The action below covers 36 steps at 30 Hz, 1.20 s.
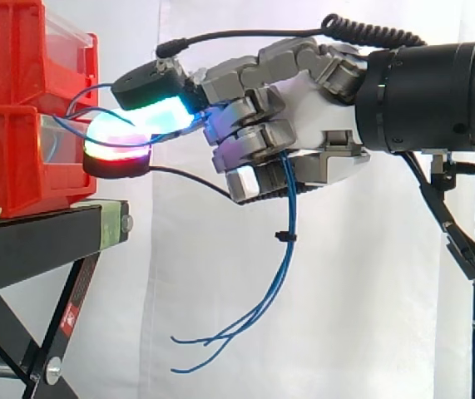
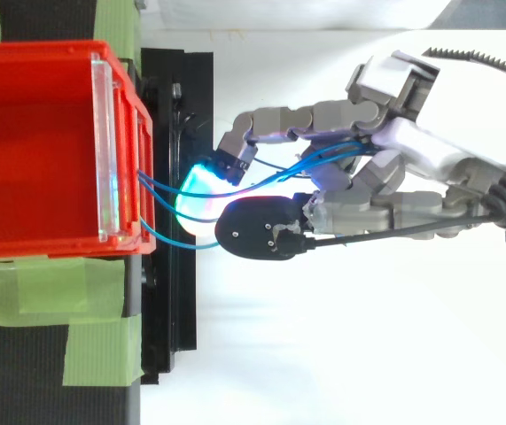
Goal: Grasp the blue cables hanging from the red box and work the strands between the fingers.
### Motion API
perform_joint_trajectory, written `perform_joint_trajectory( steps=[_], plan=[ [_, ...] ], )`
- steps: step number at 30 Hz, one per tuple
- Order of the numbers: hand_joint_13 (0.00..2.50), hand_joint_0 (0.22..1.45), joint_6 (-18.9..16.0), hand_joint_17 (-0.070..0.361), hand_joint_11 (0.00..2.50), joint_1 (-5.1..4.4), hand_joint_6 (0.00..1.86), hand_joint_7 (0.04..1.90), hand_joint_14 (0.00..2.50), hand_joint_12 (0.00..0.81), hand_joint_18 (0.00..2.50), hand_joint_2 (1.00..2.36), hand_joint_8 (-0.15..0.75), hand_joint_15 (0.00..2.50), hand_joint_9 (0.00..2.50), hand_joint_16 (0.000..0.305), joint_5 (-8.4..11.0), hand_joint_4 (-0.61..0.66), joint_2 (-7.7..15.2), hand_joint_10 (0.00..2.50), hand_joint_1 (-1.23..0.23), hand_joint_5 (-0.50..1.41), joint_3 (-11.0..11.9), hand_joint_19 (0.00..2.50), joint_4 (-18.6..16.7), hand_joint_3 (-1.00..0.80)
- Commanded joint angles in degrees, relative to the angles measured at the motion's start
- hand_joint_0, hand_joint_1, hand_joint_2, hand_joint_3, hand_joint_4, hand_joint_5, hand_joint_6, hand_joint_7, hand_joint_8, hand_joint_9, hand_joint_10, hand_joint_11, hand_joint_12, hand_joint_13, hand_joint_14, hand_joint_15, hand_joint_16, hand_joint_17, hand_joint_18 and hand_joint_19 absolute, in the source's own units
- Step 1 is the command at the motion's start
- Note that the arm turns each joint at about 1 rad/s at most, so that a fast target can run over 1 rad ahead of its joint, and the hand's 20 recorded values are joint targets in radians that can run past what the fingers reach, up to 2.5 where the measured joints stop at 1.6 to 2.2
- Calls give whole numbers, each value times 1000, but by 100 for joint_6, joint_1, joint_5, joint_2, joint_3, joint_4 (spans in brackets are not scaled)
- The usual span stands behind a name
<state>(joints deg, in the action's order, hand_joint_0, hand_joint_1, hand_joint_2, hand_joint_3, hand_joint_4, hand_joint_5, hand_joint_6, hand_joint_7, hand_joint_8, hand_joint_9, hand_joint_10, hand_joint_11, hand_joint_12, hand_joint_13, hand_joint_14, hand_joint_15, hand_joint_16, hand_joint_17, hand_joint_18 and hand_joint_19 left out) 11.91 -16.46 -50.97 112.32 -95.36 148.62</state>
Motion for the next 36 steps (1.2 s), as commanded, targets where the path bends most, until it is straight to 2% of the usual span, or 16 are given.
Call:
perform_joint_trajectory(
  steps=[1, 5, 7, 8, 10, 12, 17, 20, 21, 23, 25, 29, 32, 33, 34, 36],
  plan=[
    [1800, 1256, 4, 167, 2500, 3, 16, 1366, 2500, 622, 2419, 1011, 548, 1605, 1372, 222, 0, 147, 0, 2500, -696, 600, 0, 660, 0, 215],
    [1800, 1261, -13, 167, 2500, 3, 19, 1280, 2500, 622, 2419, 1012, 548, 1605, 1372, 222, 0, 199, 0, 2500, -713, 663, 8, 660, 0, 116],
    [1800, 1023, -13, 167, 2500, 3, 19, 1128, 2500, 622, 2419, 1002, 548, 1605, 1372, 222, -9, 297, 0, 2500, -744, 628, 0, 660, 18, 144],
    [1800, 918, -13, 167, 2500, 3, 20, 1071, 2500, 622, 2419, 1107, 548, 1605, 1372, 222, -9, 349, 0, 2500, -734, 602, 0, 660, 26, 72],
    [1800, 800, -13, 167, 2500, 3, 18, 994, 2500, 622, 2419, 1005, 548, 1605, 1372, 222, -9, 380, 0, 2500, -671, 576, 8, 660, 44, -229],
    [1800, 816, -13, 167, 2500, 3, 19, 994, 2500, 622, 2419, 1012, 548, 1605, 1372, 222, -9, 352, 0, 2500, -668, 557, 0, 660, 44, -297],
    [1800, 1256, -13, 167, 2500, 20, 19, 1071, 2500, 622, 2419, 1014, 548, 1605, 1372, 222, -18, 261, 0, 2500, -688, 595, 0, 660, 53, 82],
    [1800, 1137, -5, 167, 2500, 20, 20, 1106, 2500, 622, 2419, 1005, 548, 1605, 1372, 222, -18, 316, 0, 2500, -709, 655, 0, 660, 53, 131],
    [1800, 942, -5, 167, 2500, 29, 20, 1080, 2500, 622, 2419, 1195, 548, 1605, 1372, 222, -18, 392, 0, 2500, -691, 630, 0, 660, 53, 16],
    [1800, 815, 4, 167, 2500, 20, 19, 1061, 2500, 622, 2419, 1250, 548, 1605, 1372, 222, -18, 440, 0, 2500, -689, 599, 0, 660, 61, -101],
    [1800, 797, 4, 167, 2500, 20, 19, 1062, 2500, 622, 2419, 1006, 548, 1605, 1372, 222, -18, 431, 0, 2500, -649, 578, 0, 660, 61, -322],
    [1800, 788, 4, 167, 2500, 20, 20, 1157, 2500, 622, 2419, 1011, 548, 1605, 1372, 222, -18, 329, 0, 2500, -639, 506, 0, 660, 61, -546],
    [1800, 914, 4, 167, 2500, 20, 19, 1211, 2500, 622, 2419, 1009, 548, 1605, 1372, 222, -18, 289, 0, 2500, -716, 463, 0, 660, 61, -771],
    [1800, 1003, 4, 167, 2500, 29, 18, 1189, 2500, 622, 2419, 1012, 548, 1605, 1372, 222, -18, 305, 0, 2500, -730, 408, 0, 660, 61, -699],
    [1800, 1095, 4, 167, 2500, 20, 17, 1210, 2500, 622, 2419, 1024, 548, 1605, 1372, 222, -18, 250, 0, 2500, -730, 389, 0, 660, 61, -243],
    [1800, 1128, 4, 167, 2500, 20, 17, 1186, 2500, 622, 2419, 1018, 548, 1605, 1372, 222, -18, 256, 0, 2500, -683, 393, 0, 660, 61, -20]
  ],
)
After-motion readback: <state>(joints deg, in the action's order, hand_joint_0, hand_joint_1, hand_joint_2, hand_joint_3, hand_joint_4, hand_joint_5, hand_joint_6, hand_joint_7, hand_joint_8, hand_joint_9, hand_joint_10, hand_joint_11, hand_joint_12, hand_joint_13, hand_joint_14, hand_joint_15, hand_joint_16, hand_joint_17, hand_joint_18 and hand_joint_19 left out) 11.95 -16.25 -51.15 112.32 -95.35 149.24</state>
